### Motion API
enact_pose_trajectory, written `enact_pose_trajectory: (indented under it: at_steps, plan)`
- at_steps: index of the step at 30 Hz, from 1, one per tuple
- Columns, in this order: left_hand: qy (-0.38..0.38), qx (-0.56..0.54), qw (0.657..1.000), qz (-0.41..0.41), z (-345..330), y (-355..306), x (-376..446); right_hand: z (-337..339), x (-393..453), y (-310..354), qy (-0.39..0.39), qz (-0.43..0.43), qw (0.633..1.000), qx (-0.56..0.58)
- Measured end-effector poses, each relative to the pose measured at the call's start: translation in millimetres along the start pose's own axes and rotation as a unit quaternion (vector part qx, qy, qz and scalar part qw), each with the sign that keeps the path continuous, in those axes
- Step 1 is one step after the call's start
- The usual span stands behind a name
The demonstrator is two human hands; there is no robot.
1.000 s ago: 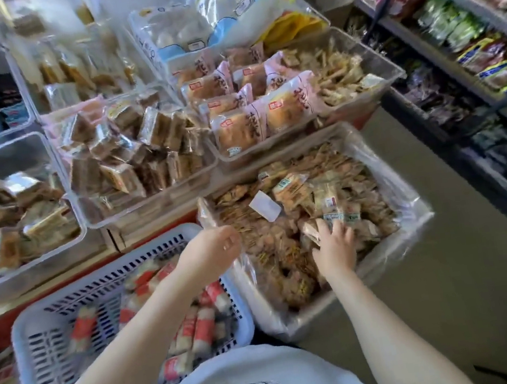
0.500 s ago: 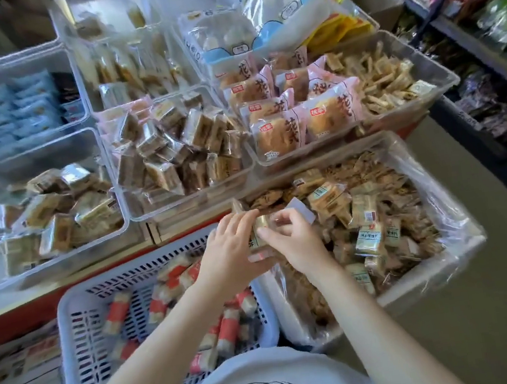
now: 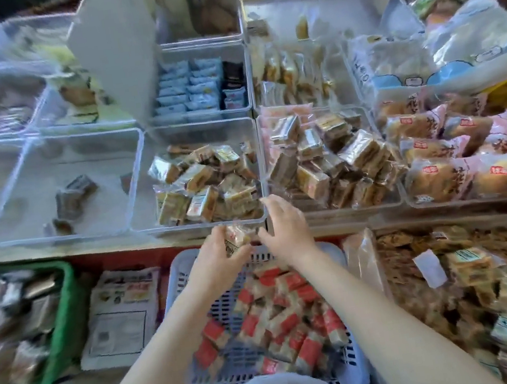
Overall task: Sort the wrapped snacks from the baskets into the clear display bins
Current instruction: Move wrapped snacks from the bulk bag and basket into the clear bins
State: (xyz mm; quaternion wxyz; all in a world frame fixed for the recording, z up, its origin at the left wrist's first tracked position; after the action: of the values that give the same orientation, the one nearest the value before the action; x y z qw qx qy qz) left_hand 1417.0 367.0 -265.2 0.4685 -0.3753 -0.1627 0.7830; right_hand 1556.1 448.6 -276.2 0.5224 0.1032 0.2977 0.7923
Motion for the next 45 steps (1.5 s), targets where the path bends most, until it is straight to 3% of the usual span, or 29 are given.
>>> enact_pose_trajectory:
  at_steps: [4, 10, 17, 21, 24, 29, 33, 38, 41, 45]
  plan:
    - [-0.068, 0.0, 0.997, -0.048, 40.0, 4.8, 25.2, -39.7, 6.9, -14.7, 0.089, 0.008, 0.973, -0.211]
    - [-0.175, 0.017, 0.973, -0.149, 77.9, -32.1, 85.8, -45.4, 5.9, -21.2, 0.086, 0.025, 0.969, -0.231]
    - [-0.009, 0.26, 0.952, -0.159, 28.0, -27.5, 123.2, -48.5, 8.3, -24.7, 0.104, 0.016, 0.96, -0.258]
    - [-0.052, 0.221, 0.956, -0.188, 19.7, -28.7, 101.2, -45.6, 9.3, -22.3, 0.124, 0.014, 0.959, -0.255]
    - [-0.099, 0.147, 0.961, -0.21, 17.4, -36.3, 70.0, -31.3, 7.9, -15.0, 0.126, 0.009, 0.973, -0.191]
    - [-0.057, 0.08, 0.975, -0.198, -12.3, -59.1, 26.3, 19.1, -43.1, -26.3, 0.014, -0.023, 0.998, -0.049]
    - [0.056, 0.146, 0.962, -0.223, -70.2, -93.4, 6.9, 52.1, -118.8, -105.9, -0.038, -0.157, 0.987, 0.026]
    - [0.142, 0.199, 0.934, -0.259, -150.5, -138.1, -19.4, 109.7, -205.4, -225.3, -0.188, -0.321, 0.925, -0.08]
    - [0.167, 0.217, 0.922, -0.275, -187.9, -161.0, -37.3, 133.1, -239.1, -273.4, -0.193, -0.382, 0.898, -0.101]
    - [0.177, 0.245, 0.909, -0.287, -221.4, -176.4, -51.2, 144.0, -231.2, -305.8, -0.123, -0.351, 0.923, -0.097]
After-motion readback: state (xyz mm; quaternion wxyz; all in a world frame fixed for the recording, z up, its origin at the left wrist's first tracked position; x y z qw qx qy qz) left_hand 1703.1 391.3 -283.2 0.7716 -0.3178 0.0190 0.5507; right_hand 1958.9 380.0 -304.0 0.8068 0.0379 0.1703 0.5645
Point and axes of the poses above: each hand's wrist, its own x-axis towards the middle knuckle, its own z-axis out of the back of the hand, y = z × x, the point moved 6 cm from there along x, towards the middle knuckle, and after that the axes turned 2 degrees about z, right-handed, at the moved point
